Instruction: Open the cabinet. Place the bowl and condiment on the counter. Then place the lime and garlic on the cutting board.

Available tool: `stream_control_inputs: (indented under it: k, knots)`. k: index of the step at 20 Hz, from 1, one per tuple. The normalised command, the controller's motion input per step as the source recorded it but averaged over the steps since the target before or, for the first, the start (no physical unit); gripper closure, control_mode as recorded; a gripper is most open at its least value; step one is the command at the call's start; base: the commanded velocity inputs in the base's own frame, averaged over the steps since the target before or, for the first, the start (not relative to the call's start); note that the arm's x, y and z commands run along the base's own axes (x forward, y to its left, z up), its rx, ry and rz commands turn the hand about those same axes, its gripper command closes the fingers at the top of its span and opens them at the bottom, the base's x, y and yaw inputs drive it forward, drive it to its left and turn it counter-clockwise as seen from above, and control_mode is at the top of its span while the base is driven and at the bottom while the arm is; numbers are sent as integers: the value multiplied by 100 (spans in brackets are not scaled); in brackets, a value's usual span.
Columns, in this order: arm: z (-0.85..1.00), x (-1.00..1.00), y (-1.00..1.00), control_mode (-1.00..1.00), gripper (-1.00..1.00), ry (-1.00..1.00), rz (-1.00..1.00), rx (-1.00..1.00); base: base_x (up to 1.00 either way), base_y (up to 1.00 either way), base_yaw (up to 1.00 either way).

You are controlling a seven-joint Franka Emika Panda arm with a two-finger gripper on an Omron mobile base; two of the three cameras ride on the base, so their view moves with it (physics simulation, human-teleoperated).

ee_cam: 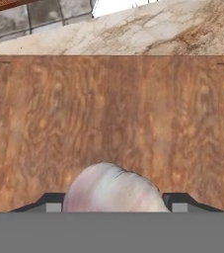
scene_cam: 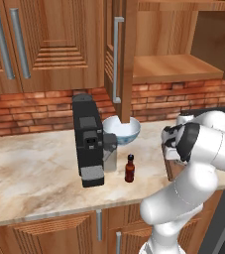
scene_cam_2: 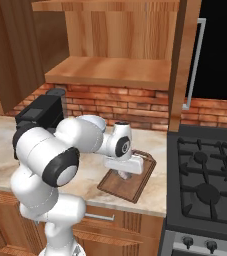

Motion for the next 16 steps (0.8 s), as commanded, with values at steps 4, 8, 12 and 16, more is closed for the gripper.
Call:
stream_control_inputs:
  k: [4, 8, 12, 16]
  knots:
    - [6, -9, -6, -100, -100, 0, 0, 1, 0, 0, 0]
    - [20, -4, -3, -100, -100, 0, 0, 0, 0, 0, 0]
    - [29, -1, -1, -100, -100, 0, 0, 0, 0, 0, 0]
    - [40, -3, 0, -100, -100, 0, 0, -1, 0, 0, 0]
